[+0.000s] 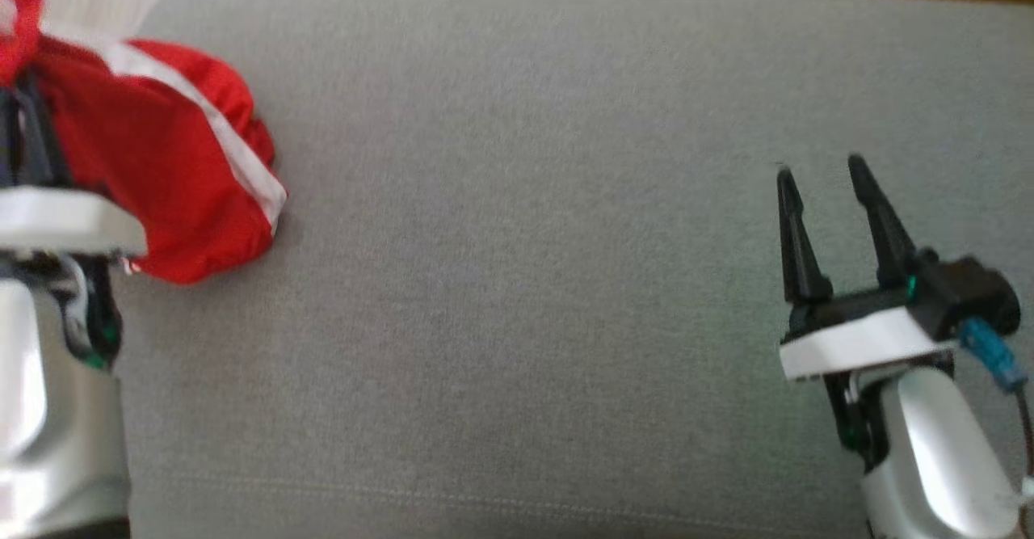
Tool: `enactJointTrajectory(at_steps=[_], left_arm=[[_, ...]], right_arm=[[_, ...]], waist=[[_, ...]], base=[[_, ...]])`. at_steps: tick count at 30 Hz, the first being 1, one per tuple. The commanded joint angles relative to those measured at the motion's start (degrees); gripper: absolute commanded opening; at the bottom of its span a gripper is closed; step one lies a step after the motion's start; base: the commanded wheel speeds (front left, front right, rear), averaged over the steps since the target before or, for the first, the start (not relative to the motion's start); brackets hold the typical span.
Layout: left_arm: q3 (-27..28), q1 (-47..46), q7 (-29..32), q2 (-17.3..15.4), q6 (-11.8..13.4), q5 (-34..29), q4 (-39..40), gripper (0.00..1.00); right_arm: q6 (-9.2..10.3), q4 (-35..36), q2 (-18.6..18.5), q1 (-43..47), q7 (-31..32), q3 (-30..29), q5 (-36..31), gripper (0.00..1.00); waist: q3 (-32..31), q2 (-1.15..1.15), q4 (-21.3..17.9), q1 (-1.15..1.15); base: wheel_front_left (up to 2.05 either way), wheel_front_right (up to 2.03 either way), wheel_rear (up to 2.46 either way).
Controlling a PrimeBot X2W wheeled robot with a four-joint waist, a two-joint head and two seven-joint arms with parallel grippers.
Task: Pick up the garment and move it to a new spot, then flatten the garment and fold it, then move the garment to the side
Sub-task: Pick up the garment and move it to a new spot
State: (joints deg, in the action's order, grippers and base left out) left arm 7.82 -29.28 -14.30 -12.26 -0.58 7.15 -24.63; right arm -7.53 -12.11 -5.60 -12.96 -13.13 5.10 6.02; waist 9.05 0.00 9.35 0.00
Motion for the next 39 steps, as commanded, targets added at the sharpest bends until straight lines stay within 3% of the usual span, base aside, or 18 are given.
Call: enactJointTrajectory(at_steps=[1,10,18,31,39], left_arm=[[1.3,-1.0,-0.7,-2.0,-0.2,-0.4,3.2,0.00],[-1.5,14.9,3.3,2.2,0.3,-0.4,19.5,0.00],[-7.7,15.9,6.6,4.9,-0.9,-1.4,27.5,0.00],[-18.6,2.5,8.8,7.9,-3.1,-3.0,18.9,0.00],[-25.6,-2.6,8.6,8.9,-4.1,-3.1,12.7,0.00]], right_arm=[[0.04,1.4,0.6,-0.1,-0.5,0.9,0.2,1.00],[0.04,1.4,1.6,3.1,-0.8,0.7,0.7,1.00],[0.04,4.4,2.2,2.4,0.3,1.4,0.5,1.00],[0.04,7.0,2.7,-0.8,-0.7,6.7,3.1,1.00],[0.04,7.6,2.7,-1.1,-1.5,6.6,5.6,1.00]], waist=[[-2.1,0.00,-0.8,0.00],[-5.7,0.00,-4.0,0.00],[-2.8,0.00,-9.8,0.00],[6.5,0.00,-27.9,0.00],[10.4,0.00,-32.1,0.00]], base=[[0.00,0.00,0.00],[0.00,0.00,0.00],[0.00,0.00,0.00],[0.00,0.00,0.00],[0.00,0.00,0.00]])
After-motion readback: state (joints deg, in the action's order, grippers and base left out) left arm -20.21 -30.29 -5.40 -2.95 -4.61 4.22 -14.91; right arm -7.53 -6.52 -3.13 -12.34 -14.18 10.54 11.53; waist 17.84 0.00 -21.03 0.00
